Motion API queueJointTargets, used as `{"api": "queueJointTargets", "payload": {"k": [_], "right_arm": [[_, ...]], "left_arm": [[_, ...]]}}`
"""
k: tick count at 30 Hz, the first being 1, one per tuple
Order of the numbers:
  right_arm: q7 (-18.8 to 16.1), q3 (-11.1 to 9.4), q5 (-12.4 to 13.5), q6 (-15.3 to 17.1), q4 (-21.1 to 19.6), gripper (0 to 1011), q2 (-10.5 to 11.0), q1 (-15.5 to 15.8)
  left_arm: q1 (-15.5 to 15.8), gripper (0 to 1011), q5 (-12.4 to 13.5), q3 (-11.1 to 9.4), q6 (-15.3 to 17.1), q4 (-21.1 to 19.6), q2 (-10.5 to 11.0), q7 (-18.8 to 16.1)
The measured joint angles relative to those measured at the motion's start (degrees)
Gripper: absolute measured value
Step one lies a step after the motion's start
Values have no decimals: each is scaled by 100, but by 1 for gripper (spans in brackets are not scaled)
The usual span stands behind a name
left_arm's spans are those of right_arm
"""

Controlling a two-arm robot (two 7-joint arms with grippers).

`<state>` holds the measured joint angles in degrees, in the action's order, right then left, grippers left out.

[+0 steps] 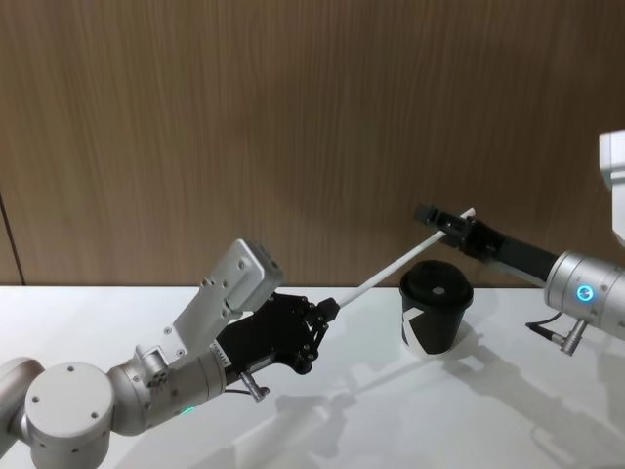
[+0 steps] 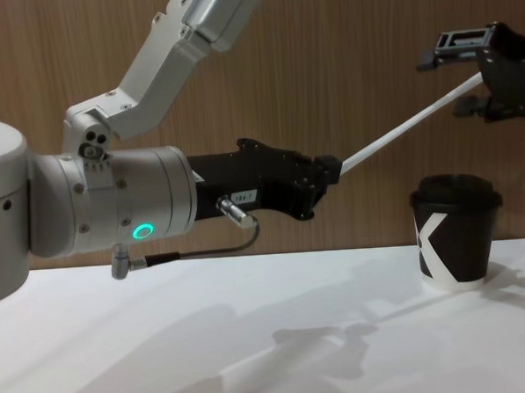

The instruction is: Pick up the straw with one hand, pass it to the other hand, and insert it into the cup.

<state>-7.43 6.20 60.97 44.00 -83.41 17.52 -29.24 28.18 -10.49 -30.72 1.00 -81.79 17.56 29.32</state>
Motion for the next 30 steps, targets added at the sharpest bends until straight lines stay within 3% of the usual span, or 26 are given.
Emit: {"api": "queueJointTargets", "payload": {"k": [7, 10, 13, 21, 30], "right_arm": [[4, 17, 16, 1, 42, 643, -11, -40], [6, 21, 19, 1, 53, 500, -14, -50], [6, 23, 21, 0, 62, 440, -15, -56], [6, 29, 26, 0, 74, 162, -19, -71], [6, 34, 35, -5, 77, 80, -22, -73]], "left_arm": [[0, 0, 0, 0, 0, 0, 0, 0], [0, 0, 0, 0, 0, 0, 0, 0], [0, 0, 0, 0, 0, 0, 0, 0], [0, 0, 0, 0, 0, 0, 0, 0], [0, 0, 0, 0, 0, 0, -1, 0]]}}
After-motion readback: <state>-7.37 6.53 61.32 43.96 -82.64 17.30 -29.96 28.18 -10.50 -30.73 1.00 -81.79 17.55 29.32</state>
